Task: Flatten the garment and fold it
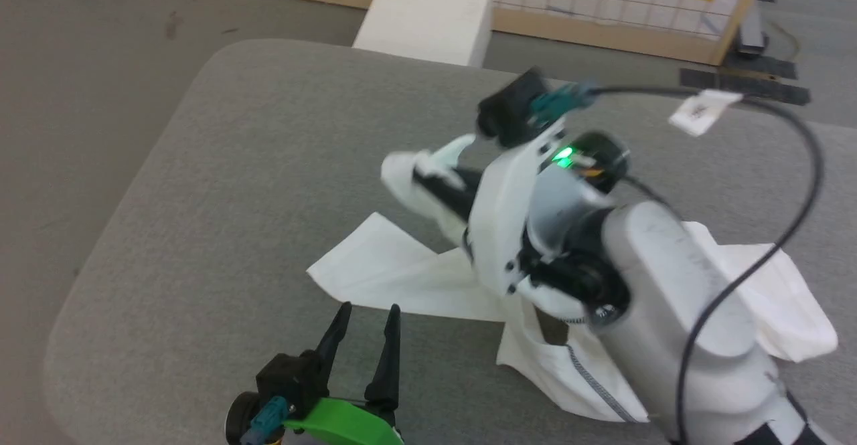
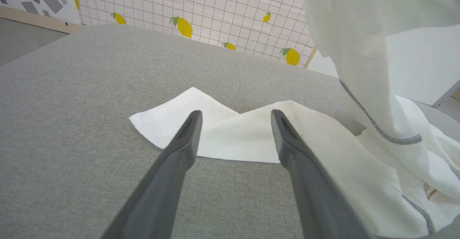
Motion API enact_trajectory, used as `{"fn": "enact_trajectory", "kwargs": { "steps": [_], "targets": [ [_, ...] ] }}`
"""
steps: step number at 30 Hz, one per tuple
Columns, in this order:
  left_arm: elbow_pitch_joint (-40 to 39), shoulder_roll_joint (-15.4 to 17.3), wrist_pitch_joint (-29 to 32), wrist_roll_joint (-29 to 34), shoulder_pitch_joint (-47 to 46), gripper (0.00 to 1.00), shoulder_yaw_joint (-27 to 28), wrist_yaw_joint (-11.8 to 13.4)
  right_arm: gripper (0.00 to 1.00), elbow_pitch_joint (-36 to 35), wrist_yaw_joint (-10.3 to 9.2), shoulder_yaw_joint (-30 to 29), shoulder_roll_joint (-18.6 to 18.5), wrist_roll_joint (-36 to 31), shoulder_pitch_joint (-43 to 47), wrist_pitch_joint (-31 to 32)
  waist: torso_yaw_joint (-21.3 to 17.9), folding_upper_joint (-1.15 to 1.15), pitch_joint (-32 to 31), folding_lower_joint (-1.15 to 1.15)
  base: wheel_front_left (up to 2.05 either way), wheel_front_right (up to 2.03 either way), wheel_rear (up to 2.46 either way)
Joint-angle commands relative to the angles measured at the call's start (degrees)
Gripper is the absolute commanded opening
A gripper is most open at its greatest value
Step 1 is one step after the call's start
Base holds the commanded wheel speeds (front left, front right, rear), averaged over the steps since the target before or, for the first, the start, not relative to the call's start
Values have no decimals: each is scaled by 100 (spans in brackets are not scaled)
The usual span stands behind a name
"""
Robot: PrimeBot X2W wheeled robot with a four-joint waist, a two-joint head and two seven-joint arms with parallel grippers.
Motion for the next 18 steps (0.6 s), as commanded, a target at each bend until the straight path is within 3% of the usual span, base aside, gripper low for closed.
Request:
{"fn": "enact_trajectory", "kwargs": {
  "steps": [1,5,6,7,8,12,18],
  "targets": [
    [42,-25,-55,-36,-99,100,-10,-42,0,261,-8,165,6,130,-66,-187,361,0,161,0,0,0,0],
    [144,-80,-83,-52,-137,100,-39,-63,4,1164,-8,588,8,163,0,-463,631,0,254,0,0,0,0],
    [159,-87,-90,-51,-143,100,-43,-66,20,1349,-8,668,8,114,22,-480,673,0,283,0,0,0,0],
    [176,-97,-98,-51,-154,100,-44,-70,64,1563,-8,751,8,78,55,-480,709,0,306,0,0,0,0],
    [188,-106,-103,-49,-165,100,-48,-76,100,1720,-8,756,8,93,84,-480,735,0,322,0,0,0,0],
    [226,-144,-127,-47,-213,100,-30,-73,100,2078,-8,660,8,154,-16,-687,738,0,377,0,0,0,0],
    [221,-148,-150,-6,-261,100,41,-76,100,1929,-8,459,9,325,-348,-981,452,0,322,0,0,0,0]
  ]
}}
